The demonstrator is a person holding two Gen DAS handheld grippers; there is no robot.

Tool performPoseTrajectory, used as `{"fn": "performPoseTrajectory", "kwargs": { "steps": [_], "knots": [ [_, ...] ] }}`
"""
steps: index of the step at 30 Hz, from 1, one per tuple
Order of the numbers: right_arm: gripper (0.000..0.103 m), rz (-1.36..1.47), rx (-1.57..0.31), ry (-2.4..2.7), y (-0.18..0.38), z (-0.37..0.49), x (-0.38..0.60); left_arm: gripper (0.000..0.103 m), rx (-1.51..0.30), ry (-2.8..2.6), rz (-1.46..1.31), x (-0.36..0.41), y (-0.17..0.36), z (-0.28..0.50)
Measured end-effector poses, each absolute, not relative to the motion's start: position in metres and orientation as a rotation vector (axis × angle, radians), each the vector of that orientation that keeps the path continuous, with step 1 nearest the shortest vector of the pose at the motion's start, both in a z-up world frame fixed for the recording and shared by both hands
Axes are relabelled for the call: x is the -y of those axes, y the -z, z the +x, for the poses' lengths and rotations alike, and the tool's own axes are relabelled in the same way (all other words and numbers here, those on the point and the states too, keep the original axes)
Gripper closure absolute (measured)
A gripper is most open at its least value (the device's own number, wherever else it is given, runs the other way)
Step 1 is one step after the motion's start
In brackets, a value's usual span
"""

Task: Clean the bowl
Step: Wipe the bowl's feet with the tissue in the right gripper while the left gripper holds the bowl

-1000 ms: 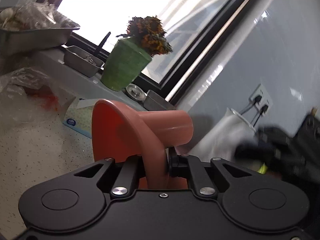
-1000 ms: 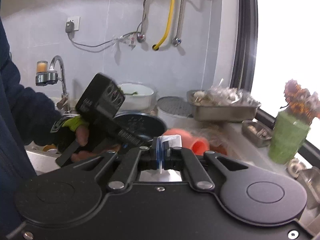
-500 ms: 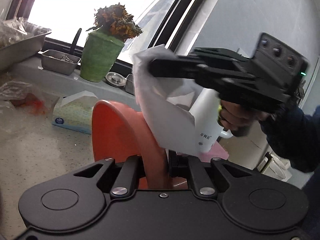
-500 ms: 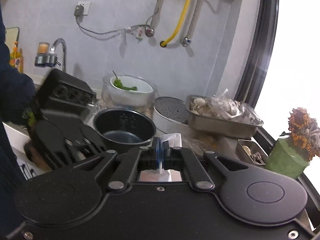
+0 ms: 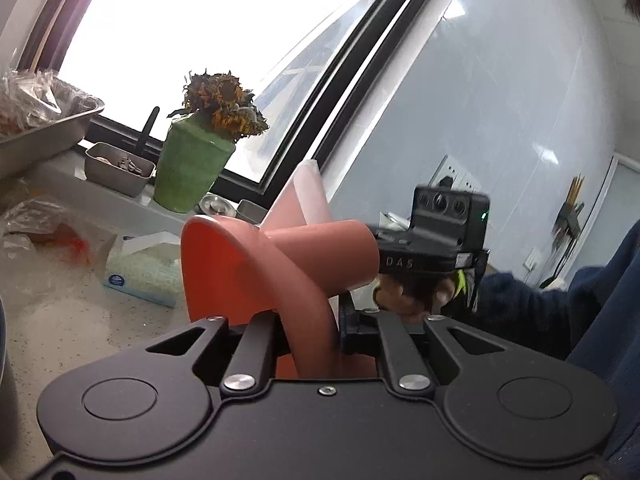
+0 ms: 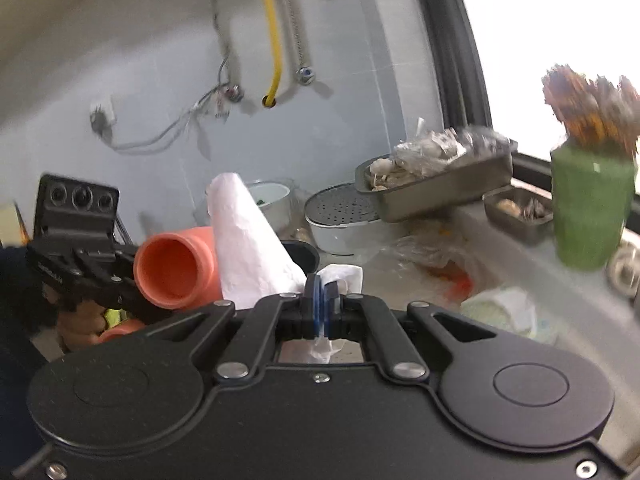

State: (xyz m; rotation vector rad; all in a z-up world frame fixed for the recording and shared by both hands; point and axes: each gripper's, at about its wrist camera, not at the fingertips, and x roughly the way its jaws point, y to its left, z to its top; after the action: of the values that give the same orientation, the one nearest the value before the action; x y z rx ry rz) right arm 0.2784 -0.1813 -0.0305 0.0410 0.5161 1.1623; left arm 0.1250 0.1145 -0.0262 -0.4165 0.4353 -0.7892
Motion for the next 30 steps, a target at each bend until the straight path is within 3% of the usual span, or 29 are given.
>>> {"fn": "performPoseTrajectory", "kwargs": {
  "steps": [19,30],
  "knots": [
    [0.100,0.257,-0.630,-1.151,0.068,0.257,0.206,0.091,-0.367,0.773,-0.715,-0.134,0.029,0.158],
    [0.100,0.243,-0.585,-1.256,0.049,0.224,0.193,0.091,-0.393,0.768,-0.695,-0.133,0.032,0.168]
  ]
}}
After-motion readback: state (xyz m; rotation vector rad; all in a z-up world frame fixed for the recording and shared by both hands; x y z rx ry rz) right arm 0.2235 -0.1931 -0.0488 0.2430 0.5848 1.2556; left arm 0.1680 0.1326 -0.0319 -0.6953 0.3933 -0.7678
